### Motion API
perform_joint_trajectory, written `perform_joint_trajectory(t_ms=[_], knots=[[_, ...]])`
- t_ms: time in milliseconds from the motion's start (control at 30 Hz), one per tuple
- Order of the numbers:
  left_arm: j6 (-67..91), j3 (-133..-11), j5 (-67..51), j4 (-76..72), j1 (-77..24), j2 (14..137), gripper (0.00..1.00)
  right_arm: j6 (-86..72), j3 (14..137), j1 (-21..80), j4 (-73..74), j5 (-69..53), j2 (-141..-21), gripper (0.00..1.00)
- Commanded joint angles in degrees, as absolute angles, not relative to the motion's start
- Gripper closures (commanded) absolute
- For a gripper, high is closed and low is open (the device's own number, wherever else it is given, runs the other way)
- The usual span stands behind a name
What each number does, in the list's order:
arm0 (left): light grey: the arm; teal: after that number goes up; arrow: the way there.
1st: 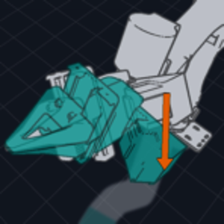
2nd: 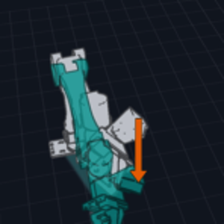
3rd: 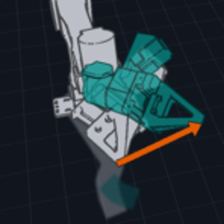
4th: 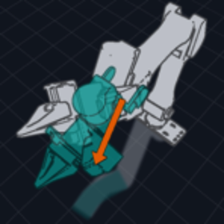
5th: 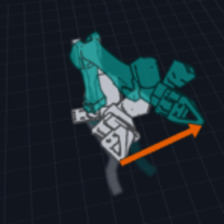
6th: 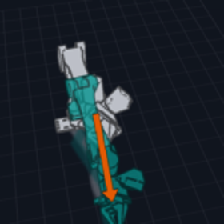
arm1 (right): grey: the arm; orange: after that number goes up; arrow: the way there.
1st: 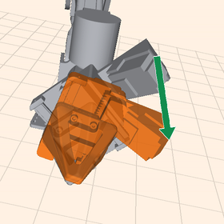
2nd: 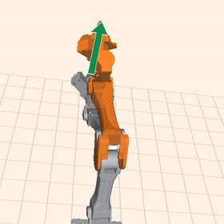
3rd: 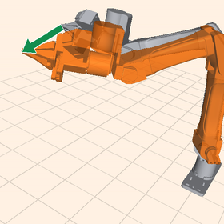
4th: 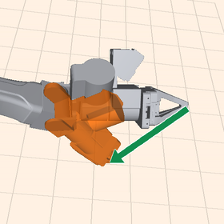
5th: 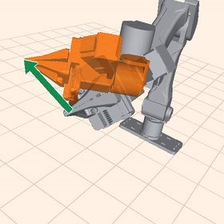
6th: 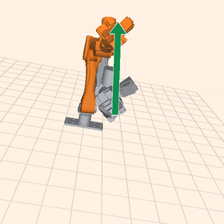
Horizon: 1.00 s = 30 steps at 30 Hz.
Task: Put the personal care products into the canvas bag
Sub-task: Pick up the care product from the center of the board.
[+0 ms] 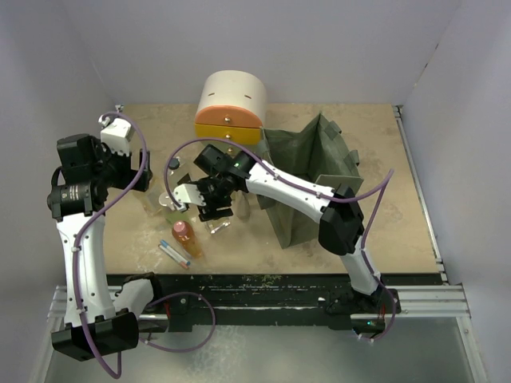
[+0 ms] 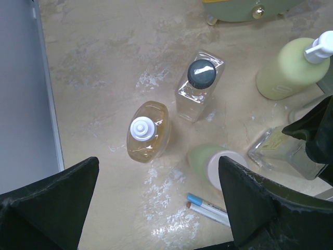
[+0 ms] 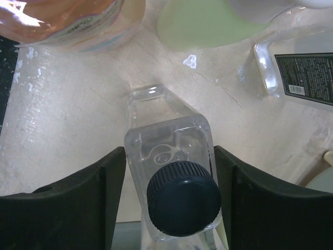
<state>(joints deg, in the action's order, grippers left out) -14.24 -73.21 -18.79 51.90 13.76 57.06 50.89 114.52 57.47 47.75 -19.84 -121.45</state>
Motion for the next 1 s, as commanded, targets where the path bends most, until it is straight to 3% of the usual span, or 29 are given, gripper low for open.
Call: perform_joint_trajectory(t_ms=[0,133,400,967], knots=[[-13.01,-72.92,-20.46,49.84,14.55,55.98,0.01,52.68,116.14,57.66,49.26,-19.17,-119.87,0.37],[-13.09,-72.48,-20.62,49.85,14.53,55.60,0.01,52.58,117.03,57.73,49.40,-19.88,-119.72,0.54],[-13.25,-72.42,-21.39,49.86,14.52,55.99,0.01,49.54,119.62,57.67,51.72,-23.46,-117.31,1.00],[-13.76,-73.40,-24.95,49.92,14.58,56.42,0.01,40.69,119.95,57.74,51.54,-28.10,-100.36,1.00]])
